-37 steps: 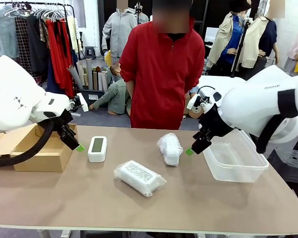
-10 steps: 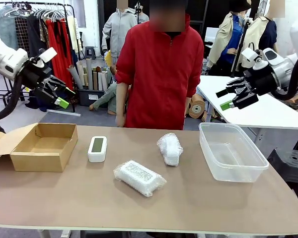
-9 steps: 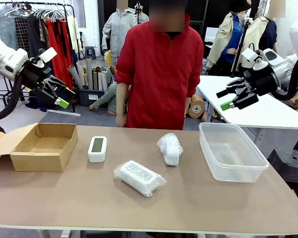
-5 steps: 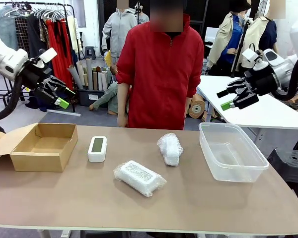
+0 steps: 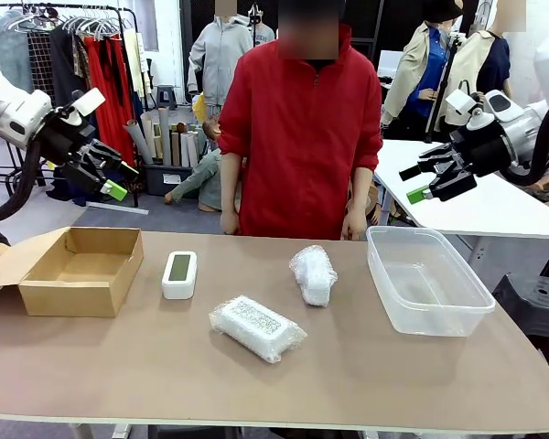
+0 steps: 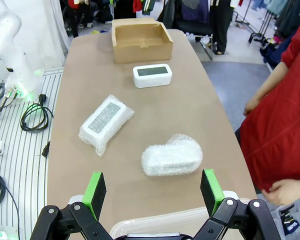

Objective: Separate and place wrapped and unwrapped clocks.
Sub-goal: Pick up the Digital clock indicated by the person.

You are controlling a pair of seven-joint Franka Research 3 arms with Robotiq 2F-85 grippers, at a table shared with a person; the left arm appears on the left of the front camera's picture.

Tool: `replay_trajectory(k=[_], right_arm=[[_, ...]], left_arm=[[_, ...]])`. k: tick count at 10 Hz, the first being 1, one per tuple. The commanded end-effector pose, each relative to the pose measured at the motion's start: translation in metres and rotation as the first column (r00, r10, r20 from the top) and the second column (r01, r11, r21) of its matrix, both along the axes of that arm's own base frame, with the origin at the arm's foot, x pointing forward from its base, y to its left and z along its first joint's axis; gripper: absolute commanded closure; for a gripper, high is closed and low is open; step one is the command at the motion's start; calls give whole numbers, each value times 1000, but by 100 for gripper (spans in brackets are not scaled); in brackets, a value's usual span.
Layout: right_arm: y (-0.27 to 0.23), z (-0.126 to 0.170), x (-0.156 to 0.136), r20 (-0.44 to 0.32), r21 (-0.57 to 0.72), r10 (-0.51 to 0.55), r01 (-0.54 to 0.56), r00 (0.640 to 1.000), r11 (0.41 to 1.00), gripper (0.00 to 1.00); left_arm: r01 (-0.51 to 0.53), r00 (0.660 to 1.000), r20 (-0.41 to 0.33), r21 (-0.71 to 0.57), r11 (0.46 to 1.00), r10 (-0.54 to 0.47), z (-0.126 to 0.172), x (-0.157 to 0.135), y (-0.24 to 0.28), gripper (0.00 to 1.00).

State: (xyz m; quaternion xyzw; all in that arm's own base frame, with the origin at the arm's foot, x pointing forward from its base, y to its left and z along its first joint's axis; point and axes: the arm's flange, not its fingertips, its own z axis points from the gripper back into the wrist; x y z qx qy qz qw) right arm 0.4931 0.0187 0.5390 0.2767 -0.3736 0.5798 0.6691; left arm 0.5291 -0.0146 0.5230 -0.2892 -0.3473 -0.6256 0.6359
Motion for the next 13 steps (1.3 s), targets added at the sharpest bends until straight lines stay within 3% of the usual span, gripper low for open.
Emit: replay_trajectory(k=[1, 13], right_arm=[[1, 0, -1, 0, -1, 2, -2, 1000, 1000, 0], [1, 0, -1, 0, -1, 2, -2, 1000, 1000, 0]], left_arm=[[0, 1000, 3, 0, 1000, 0, 1, 0, 0, 0], [0, 1000, 3, 0, 1000, 0, 1, 0, 0, 0]])
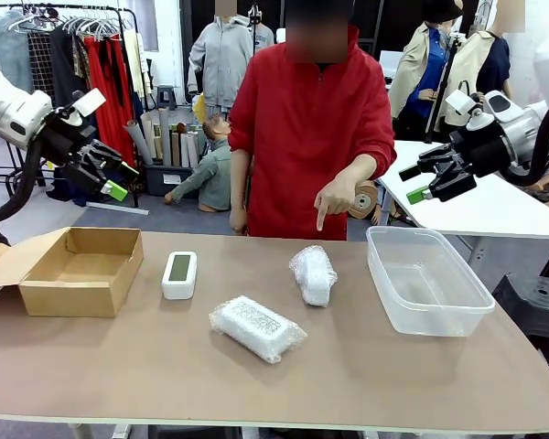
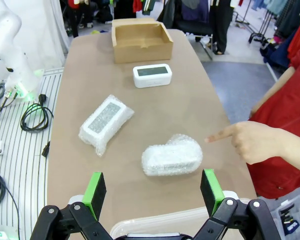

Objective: Separate and place wrapped and unwrapped clocks.
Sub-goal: Pick up the Digital clock indicated by the person.

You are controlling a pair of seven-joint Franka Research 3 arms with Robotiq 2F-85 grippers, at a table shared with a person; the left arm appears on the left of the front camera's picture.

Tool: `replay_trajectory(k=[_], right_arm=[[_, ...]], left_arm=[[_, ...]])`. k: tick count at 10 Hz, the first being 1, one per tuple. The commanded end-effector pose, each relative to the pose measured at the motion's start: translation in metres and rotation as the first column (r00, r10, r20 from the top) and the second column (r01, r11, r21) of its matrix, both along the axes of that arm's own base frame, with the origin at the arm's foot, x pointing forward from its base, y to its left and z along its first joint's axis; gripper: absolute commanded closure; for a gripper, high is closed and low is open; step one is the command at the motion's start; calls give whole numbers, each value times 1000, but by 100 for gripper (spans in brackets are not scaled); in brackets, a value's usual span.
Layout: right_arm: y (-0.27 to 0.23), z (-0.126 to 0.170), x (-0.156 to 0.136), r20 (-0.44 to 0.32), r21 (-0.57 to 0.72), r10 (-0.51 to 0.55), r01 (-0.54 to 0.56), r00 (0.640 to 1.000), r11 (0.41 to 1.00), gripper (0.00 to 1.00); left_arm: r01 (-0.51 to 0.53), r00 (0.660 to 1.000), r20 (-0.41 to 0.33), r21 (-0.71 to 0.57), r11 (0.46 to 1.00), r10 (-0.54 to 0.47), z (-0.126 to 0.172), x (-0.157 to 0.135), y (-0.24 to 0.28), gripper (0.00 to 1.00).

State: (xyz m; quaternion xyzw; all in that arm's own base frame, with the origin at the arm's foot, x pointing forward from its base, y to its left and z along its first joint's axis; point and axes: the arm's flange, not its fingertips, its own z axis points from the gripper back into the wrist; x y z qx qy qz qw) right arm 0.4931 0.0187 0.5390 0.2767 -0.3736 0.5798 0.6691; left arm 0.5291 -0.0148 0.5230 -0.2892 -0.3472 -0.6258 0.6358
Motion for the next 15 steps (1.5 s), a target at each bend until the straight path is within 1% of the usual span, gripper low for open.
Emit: replay_trajectory(k=[1, 15], right_arm=[[1, 0, -1, 0, -1, 2, -2, 1000, 1000, 0], [1, 0, -1, 0, -1, 2, -2, 1000, 1000, 0]], left_arm=[[0, 1000, 3, 0, 1000, 0, 1, 0, 0, 0], [0, 1000, 3, 0, 1000, 0, 1, 0, 0, 0]])
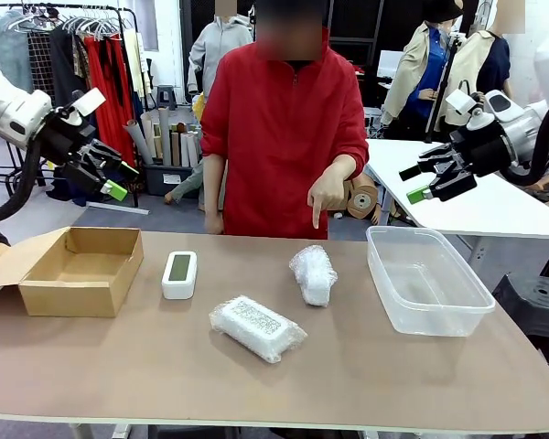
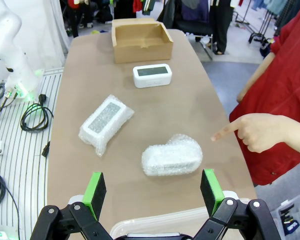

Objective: Separate and place wrapped and unwrapped clocks.
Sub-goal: Pick up the Digital clock indicated by the person.

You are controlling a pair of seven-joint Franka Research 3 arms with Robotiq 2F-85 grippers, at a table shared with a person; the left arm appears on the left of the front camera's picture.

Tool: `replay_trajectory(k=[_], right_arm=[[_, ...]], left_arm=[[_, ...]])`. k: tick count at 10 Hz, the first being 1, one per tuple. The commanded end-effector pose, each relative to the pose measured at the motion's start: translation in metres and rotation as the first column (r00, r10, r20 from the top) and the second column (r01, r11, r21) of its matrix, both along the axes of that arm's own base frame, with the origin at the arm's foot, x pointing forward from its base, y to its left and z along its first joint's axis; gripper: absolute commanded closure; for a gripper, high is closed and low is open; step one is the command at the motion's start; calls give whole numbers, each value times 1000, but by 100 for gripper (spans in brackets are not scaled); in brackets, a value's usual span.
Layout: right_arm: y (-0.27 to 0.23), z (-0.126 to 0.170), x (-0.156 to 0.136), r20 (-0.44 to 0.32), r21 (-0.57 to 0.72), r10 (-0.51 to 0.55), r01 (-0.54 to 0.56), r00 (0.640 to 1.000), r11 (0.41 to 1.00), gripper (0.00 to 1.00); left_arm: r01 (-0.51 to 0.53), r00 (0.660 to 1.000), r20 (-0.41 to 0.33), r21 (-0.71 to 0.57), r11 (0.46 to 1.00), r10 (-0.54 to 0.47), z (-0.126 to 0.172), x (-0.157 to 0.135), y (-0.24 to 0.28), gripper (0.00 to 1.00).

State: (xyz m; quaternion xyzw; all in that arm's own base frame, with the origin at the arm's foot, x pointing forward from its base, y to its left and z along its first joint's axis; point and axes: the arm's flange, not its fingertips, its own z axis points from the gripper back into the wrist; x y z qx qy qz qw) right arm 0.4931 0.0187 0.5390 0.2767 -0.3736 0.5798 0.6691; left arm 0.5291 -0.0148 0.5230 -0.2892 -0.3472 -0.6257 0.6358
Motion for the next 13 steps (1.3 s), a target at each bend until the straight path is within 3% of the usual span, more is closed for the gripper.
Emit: replay_trajectory(k=[1, 13], right_arm=[[1, 0, -1, 0, -1, 2, -2, 1000, 1000, 0], [1, 0, -1, 0, -1, 2, -2, 1000, 1000, 0]], left_arm=[[0, 1000, 3, 0, 1000, 0, 1, 0, 0, 0], [0, 1000, 0, 0, 1000, 0, 0, 0, 0, 0]])
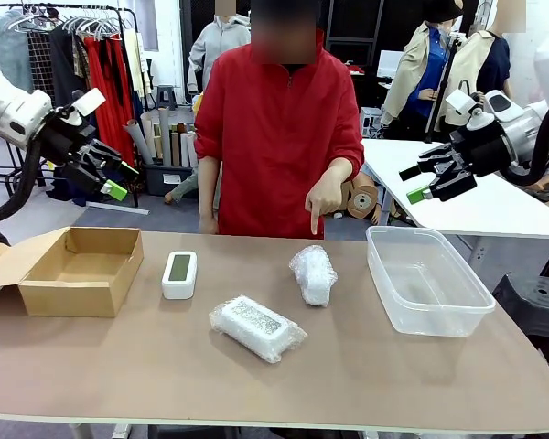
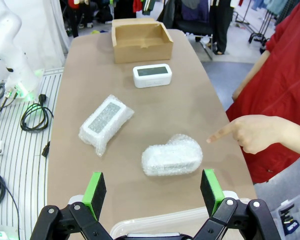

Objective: Separate and place wrapped and unwrapped clocks.
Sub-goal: Pick up the Digital clock indicated by the person.

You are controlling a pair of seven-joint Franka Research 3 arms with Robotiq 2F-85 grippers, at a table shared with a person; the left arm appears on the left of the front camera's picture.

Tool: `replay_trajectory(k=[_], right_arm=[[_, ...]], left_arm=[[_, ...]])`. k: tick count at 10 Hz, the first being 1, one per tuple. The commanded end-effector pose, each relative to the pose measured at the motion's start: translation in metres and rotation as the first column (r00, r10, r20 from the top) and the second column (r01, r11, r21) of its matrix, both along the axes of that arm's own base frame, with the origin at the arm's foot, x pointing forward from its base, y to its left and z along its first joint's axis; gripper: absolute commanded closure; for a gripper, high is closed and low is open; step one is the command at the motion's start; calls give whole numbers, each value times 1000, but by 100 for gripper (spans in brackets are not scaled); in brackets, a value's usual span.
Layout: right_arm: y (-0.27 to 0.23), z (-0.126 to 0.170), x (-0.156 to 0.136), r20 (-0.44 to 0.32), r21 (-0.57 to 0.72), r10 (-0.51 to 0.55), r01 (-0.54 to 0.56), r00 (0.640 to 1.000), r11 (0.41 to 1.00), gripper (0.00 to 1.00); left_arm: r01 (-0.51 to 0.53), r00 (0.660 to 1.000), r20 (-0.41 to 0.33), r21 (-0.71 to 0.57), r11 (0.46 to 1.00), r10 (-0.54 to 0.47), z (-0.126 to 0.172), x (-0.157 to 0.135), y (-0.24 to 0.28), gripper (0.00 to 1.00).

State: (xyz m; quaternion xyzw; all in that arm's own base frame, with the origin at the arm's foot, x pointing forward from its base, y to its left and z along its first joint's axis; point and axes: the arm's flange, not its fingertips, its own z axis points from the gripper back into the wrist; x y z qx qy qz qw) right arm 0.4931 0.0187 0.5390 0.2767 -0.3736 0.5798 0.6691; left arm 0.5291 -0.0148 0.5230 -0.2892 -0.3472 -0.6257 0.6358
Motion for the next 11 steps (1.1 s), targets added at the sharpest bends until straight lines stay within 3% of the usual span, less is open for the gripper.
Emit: replay_trajectory(k=[1, 6, 8, 11], right_arm=[[1, 0, -1, 0, -1, 2, -2, 1000, 1000, 0], [1, 0, -1, 0, -1, 2, -2, 1000, 1000, 0], [1, 0, -1, 0, -1, 2, -2, 1000, 1000, 0], [1, 0, -1, 0, -1, 2, -2, 1000, 1000, 0]], left_arm=[[-7, 999, -46, 4, 1000, 8, 12, -2, -10, 0], [-132, 981, -112, 191, 973, 155, 45, -14, -88, 0], [-193, 975, -61, 265, 945, 216, 44, -14, -129, 0], [-156, 985, -16, 344, 926, 172, 22, -14, -175, 0]])
